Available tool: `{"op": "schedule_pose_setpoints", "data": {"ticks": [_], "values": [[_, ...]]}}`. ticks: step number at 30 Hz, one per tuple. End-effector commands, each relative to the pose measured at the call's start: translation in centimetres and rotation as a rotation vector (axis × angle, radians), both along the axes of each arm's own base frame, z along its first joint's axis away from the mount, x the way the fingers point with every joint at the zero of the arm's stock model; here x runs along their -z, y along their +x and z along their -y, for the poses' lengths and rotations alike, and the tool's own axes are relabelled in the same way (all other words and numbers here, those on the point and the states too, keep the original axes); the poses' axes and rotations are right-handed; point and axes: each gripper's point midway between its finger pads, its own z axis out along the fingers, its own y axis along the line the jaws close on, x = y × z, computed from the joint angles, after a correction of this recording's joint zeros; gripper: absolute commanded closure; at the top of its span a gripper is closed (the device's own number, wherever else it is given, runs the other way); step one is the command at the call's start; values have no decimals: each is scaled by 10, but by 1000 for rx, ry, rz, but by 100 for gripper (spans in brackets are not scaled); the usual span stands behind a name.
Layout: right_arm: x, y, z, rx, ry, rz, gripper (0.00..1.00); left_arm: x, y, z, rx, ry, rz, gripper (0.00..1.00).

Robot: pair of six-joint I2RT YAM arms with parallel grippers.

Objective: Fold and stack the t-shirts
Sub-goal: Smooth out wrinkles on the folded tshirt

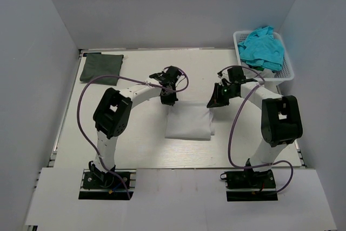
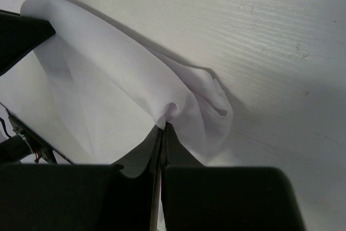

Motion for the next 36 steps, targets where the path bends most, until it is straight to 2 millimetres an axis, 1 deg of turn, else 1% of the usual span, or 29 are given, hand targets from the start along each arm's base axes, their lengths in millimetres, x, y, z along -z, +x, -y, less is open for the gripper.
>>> {"op": "schedule_pose_setpoints", "data": {"ticks": [1,2,4,5,6,7,10,11,15,16,17,18,19,20,21,22,23,24,25,26,27,28,29,30,32,33,34,35,36], "values": [[-25,6,8,-16,-16,62,100,-47,15,-1,-22,-56,126,100],[-22,5,11,-13,-21,49,100,-44,10,-3,-9,-52,115,100],[-16,6,16,-6,-29,32,100,-45,12,-1,-9,-61,126,100],[-9,6,22,8,-40,3,100,-46,13,-2,-14,-53,132,100],[-6,6,23,8,-41,-5,100,-41,14,-4,-19,-40,130,100],[5,6,25,10,-56,-28,100,-38,19,-7,-30,-31,120,100],[12,18,33,25,-89,-7,100,-30,24,-6,-34,-31,104,100],[18,22,36,29,-108,-13,100,-20,22,-5,-28,-27,81,100],[32,26,29,-2,-82,-11,100,-7,24,-7,-41,-20,52,100],[34,26,28,-4,-80,-8,100,0,23,-7,-41,-12,41,100],[36,28,26,-8,-73,-10,100,-3,26,-7,-45,-26,42,100],[37,29,23,-24,-60,-2,100,2,26,-8,-45,-20,34,100],[37,30,22,-27,-56,3,98,6,25,-8,-45,-15,26,100],[34,34,21,-26,-44,13,95,1,28,-4,-41,-30,34,93],[29,37,20,-30,-35,25,91,-4,34,-5,-50,-31,35,86],[23,40,17,-35,-30,32,88,-7,32,-7,-50,-22,23,76],[17,40,17,-38,-29,39,86,-11,33,-6,-50,-22,23,61],[6,42,17,-38,-27,62,84,-23,39,-5,-54,-24,42,55],[-5,45,15,-46,-11,80,79,-28,42,-9,-59,4,55,47],[-15,46,13,-45,6,95,74,-43,40,-15,-67,14,68,32],[-25,46,12,-49,20,107,69,-52,39,-13,-66,15,93,1],[-37,43,8,-64,44,102,50,-58,37,-14,-66,8,102,0],[-40,41,8,-67,47,101,11,-59,31,-19,-66,14,93,0],[-50,40,5,-77,57,119,9,-71,29,-20,-67,0,113,0],[-55,32,5,-78,72,98,9,-77,22,-25,-76,-1,107,0],[-66,28,4,-74,79,112,9,-82,18,-27,-76,0,105,0],[-63,21,4,-69,78,95,9,-86,16,-28,-84,-6,105,0],[-65,19,5,-55,75,97,9,-94,13,-28,-78,-27,110,0],[-66,7,7,-52,77,95,9,-100,5,-18,-48,-59,103,0]]}}
